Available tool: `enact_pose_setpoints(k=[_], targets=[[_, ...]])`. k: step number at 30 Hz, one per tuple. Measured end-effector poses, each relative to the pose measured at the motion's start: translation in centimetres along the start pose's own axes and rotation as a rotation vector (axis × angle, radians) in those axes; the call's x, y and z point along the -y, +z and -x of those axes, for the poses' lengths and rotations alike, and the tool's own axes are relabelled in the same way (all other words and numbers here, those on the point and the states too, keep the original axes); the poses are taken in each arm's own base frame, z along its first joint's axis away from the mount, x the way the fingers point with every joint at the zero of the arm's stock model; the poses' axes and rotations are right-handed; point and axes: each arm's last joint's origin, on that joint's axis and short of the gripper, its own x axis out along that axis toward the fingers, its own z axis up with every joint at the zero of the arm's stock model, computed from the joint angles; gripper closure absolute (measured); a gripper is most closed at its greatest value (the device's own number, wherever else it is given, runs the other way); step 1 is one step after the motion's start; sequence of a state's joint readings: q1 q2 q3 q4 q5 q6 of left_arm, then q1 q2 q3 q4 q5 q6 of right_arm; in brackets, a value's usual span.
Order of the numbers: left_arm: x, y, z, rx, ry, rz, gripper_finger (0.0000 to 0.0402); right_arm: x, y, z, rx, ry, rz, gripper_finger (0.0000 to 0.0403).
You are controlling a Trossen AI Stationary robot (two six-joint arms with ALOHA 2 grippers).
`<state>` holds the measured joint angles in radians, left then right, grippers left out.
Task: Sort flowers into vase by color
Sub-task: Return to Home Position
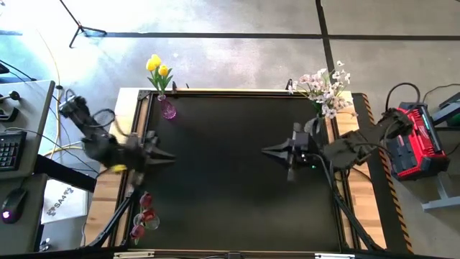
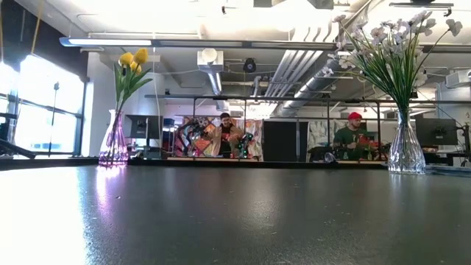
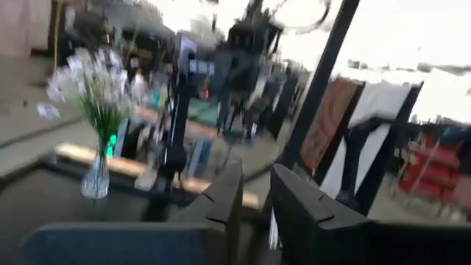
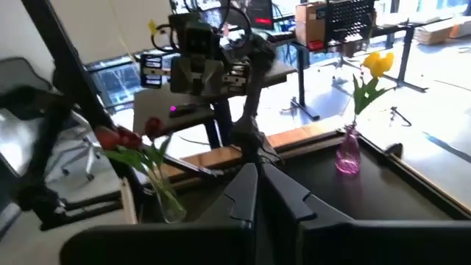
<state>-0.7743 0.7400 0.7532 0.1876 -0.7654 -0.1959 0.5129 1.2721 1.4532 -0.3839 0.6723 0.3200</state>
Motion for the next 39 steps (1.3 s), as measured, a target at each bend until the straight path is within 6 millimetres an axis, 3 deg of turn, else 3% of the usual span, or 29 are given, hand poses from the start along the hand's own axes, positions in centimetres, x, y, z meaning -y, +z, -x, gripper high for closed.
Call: enact_pose_setpoints(k=[5, 10, 17, 23, 27, 33, 39], targets=[[-1.7, -1.6, -3.6, -0.059, 0.021, -0.007, 0.0359, 0.1, -2.5, 0.8, 0.009, -0.02, 0.027, 0.04], [-3.9, -1.6, -5.4, -0.073, 0.043, -0.025, 0.0362, 0.3, -5.6, 1.1, 0.107, 0.045, 0.036, 0.0402], [-6.9, -1.3, -6.1, -0.117, 0.109, -0.074, 0.0363, 3.5, -9.7, 3.0, 0.217, 0.072, -0.045, 0.0402], [-9.1, -2.5, -8.5, -0.141, 0.056, -0.07, 0.038, 6.9, -12.4, 3.8, 0.199, -0.17, 0.089, 0.0403], [-9.9, -3.4, -9.6, -0.181, 0.068, -0.135, 0.0398, 8.1, -12.9, 4.2, 0.205, -0.183, 0.105, 0.0403], [-10.6, -3.0, -9.7, -0.131, 0.179, -0.173, 0.0401, 9.2, -13.4, 5.1, 0.225, -0.013, 0.141, 0.0403], [-11.0, -1.9, -8.1, -0.133, 0.213, -0.297, 0.0401, 11.5, -14.8, 6.2, 0.32, -0.055, 0.131, 0.0403]])
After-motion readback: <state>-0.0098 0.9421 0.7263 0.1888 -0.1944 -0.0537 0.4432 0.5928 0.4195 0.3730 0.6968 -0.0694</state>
